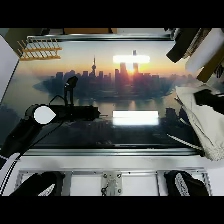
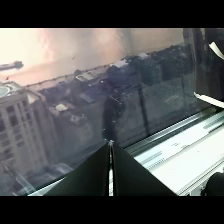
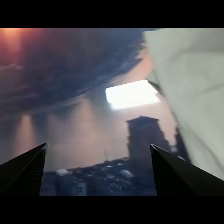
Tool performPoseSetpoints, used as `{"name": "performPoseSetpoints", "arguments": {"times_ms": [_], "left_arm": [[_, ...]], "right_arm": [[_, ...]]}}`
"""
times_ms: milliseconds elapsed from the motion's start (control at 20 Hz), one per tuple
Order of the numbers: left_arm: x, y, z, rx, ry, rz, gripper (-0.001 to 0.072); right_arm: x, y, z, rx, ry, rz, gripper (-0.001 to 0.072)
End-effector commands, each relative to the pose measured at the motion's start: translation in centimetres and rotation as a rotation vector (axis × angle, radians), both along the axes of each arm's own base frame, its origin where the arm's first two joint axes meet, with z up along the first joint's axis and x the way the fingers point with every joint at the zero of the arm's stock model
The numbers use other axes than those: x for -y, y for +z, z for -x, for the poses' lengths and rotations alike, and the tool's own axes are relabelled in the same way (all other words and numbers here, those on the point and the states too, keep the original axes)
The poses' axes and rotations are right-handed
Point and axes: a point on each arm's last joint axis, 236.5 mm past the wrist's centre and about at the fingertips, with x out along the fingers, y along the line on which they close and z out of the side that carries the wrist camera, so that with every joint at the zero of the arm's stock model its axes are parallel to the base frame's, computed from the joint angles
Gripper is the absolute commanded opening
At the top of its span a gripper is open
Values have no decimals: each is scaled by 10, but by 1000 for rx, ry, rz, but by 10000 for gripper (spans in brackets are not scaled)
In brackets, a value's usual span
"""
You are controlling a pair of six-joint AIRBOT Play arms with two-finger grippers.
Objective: Fold the clothes and pants, and hang the long-sleeved shirts on hangers.
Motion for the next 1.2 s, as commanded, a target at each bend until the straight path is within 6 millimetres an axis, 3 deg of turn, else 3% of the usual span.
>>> {"name": "performPoseSetpoints", "arguments": {"times_ms": [0,200,250,350,1150], "left_arm": [[0,0,0,-2,0,2,4],[1,1,0,-1,1,4,4],[1,1,0,-2,0,4,4],[1,1,0,-1,1,4,4],[1,1,0,-1,1,4,4]], "right_arm": [[-94,-5,-6,9,315,43,694],[-120,-15,-5,-20,393,39,671],[-120,-15,-4,-23,395,39,520],[-120,-15,-4,-25,395,39,9],[-121,-17,-2,-35,401,38,26]]}}
